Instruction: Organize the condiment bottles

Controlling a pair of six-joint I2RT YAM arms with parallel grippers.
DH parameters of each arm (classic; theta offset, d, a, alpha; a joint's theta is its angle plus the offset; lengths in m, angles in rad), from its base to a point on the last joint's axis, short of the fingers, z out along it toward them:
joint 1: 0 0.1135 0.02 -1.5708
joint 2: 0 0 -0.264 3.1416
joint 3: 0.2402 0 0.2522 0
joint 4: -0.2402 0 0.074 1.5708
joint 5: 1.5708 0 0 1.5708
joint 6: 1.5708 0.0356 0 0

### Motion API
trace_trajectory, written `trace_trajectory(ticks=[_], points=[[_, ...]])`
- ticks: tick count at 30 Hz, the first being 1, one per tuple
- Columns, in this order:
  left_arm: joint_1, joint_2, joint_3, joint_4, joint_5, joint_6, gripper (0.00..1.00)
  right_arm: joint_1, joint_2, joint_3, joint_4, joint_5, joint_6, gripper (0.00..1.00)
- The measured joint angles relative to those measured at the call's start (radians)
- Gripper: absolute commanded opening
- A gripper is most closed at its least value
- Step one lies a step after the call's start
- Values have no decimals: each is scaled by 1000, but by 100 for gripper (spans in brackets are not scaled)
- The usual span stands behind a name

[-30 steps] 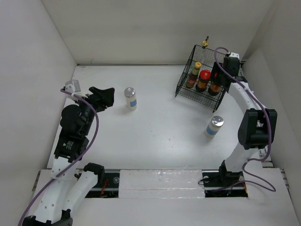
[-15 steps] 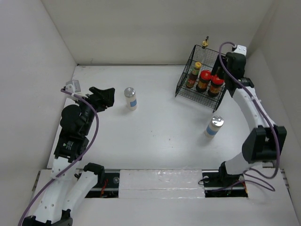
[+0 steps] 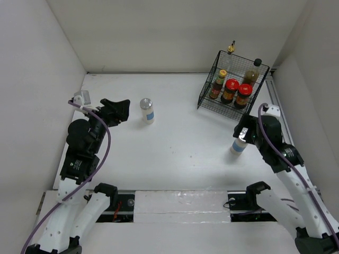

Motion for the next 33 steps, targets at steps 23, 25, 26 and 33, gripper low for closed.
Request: trace_trajectory(ticks=[23, 25, 26, 33], points=[[0, -76, 0, 4, 1, 0, 75, -161, 335, 33, -81, -98, -35, 67], [0, -76, 0, 4, 0, 0, 75, -150, 351, 34, -74, -104, -43, 64], [0, -76, 0, 4, -1, 0, 75, -142, 351, 34, -73, -105, -48, 60], [0, -76, 0, 3, -6, 0, 75, -64, 349, 143, -101, -168, -43, 59]])
